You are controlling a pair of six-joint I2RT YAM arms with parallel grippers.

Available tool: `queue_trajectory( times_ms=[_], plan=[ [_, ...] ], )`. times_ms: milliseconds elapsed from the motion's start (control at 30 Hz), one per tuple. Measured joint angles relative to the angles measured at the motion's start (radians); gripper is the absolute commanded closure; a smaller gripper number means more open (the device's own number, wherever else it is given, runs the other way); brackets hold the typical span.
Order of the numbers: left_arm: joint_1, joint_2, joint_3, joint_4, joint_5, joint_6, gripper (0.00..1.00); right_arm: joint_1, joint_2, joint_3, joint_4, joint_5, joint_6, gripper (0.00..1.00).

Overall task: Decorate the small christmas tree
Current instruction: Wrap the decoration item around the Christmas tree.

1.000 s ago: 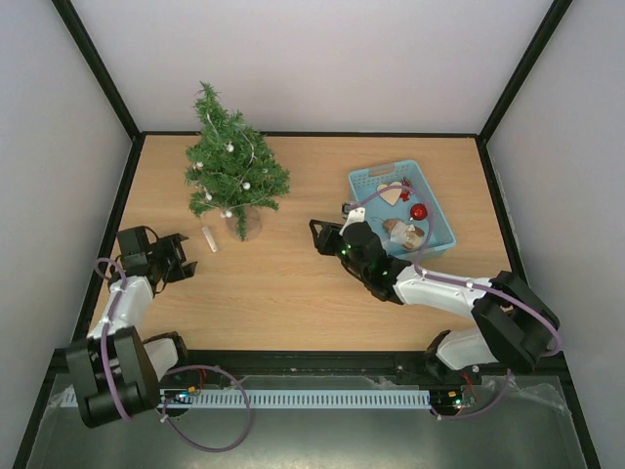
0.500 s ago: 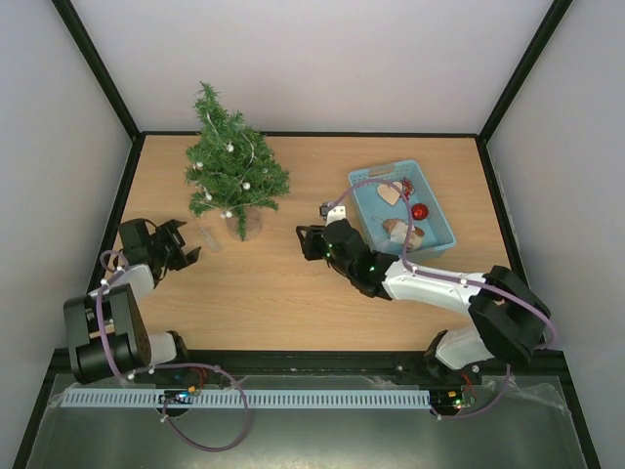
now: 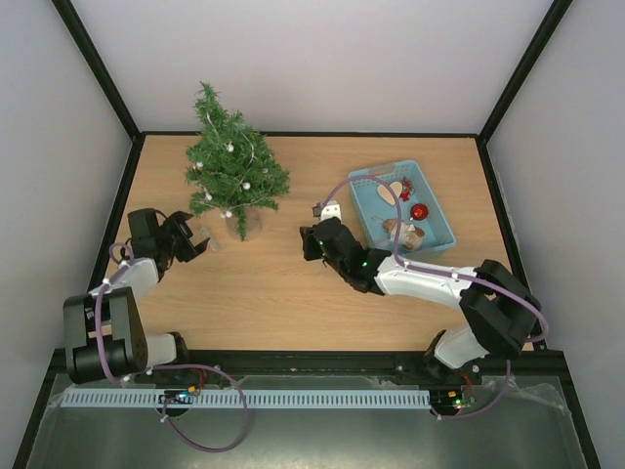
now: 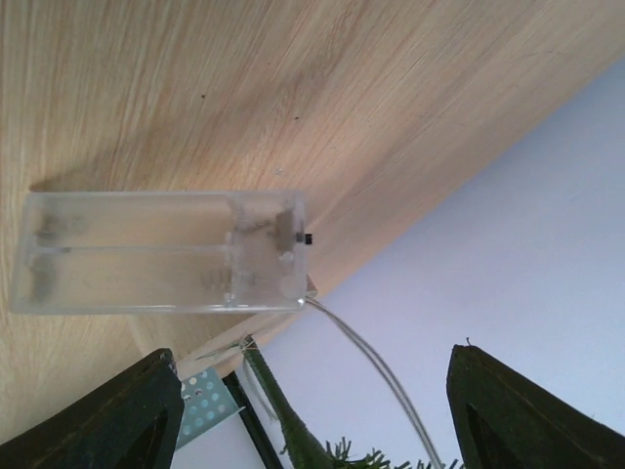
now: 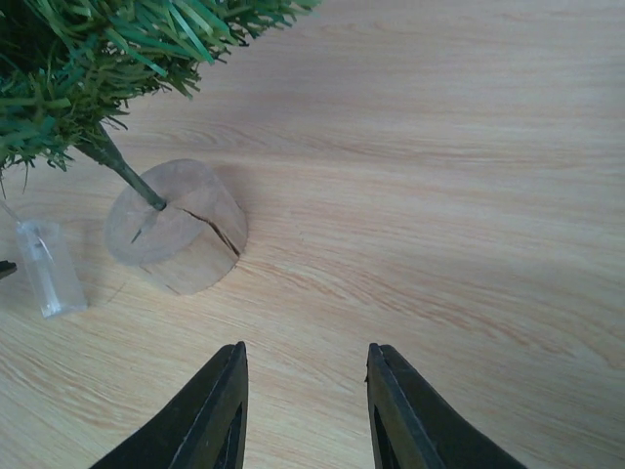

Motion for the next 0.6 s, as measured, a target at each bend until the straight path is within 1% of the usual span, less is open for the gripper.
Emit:
queue_trajectory(
  times_ms=[100,433,500,600],
  plan=[
    [0.0,0.012,0.016,-0.006,-0.008,-0.023,0.28,0.005,-0.011,0.008,-0.013,0.025,-0.026,0.68],
    [-0.002,0.06,0.043,-0.017,-0.033,-0.05,0.27,0.011,-0.026,0.008,-0.04,0.055,-0.051,0.68],
    [-0.008,0.056,0.046,-0.027,-0.047,-0.051,0.3,0.012,-0.027,0.008,-0.043,0.056,-0.059,0.67],
    [-0.011,0.048,0.054,-0.045,-0.07,-0.052,0.38,0.013,-0.031,0.008,-0.048,0.06,-0.069,0.68]
  ],
)
